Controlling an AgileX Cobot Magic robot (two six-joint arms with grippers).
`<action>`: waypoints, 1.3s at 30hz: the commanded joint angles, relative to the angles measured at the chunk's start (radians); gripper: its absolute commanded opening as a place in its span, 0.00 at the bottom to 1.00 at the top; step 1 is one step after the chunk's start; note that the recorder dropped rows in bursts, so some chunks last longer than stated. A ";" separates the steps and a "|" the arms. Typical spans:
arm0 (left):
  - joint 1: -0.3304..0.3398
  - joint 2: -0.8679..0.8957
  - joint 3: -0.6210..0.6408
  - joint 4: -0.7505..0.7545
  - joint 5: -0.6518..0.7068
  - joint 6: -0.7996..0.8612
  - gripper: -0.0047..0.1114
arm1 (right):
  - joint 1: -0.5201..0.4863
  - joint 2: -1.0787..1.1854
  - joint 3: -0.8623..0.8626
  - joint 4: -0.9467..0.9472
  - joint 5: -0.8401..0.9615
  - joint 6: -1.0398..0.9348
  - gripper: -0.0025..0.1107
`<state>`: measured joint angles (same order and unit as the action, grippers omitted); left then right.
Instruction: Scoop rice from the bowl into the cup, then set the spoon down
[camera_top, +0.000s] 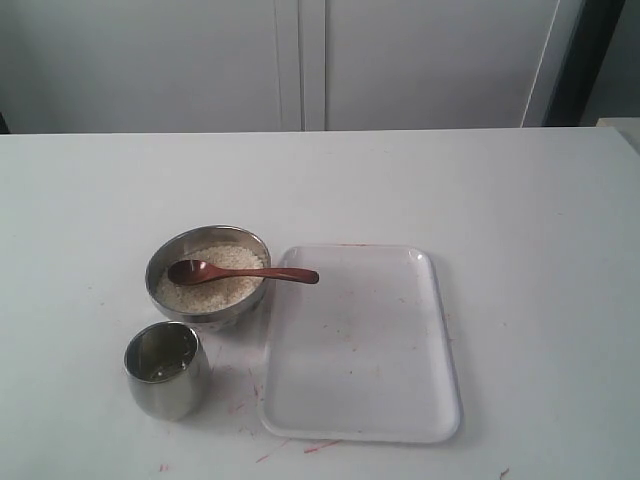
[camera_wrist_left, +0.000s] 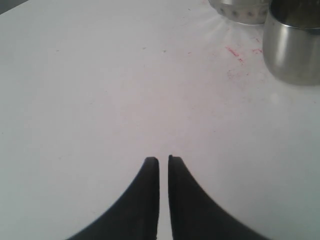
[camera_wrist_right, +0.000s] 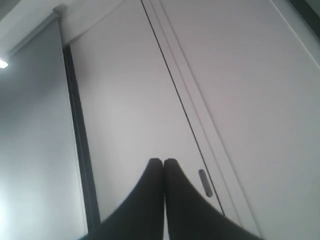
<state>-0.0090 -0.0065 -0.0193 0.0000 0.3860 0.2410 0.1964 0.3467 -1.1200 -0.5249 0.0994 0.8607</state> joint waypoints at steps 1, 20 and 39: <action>-0.004 0.007 0.009 -0.006 0.048 -0.006 0.16 | 0.054 0.078 -0.085 0.028 0.136 -0.181 0.02; -0.004 0.007 0.009 -0.006 0.048 -0.006 0.16 | 0.278 0.582 -0.468 0.679 0.864 -1.211 0.02; -0.004 0.007 0.009 -0.006 0.048 -0.006 0.16 | 0.324 0.911 -0.393 0.662 1.007 -1.652 0.02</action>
<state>-0.0090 -0.0065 -0.0193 0.0000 0.3860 0.2410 0.5107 1.2119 -1.5332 0.1452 1.0886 -0.7095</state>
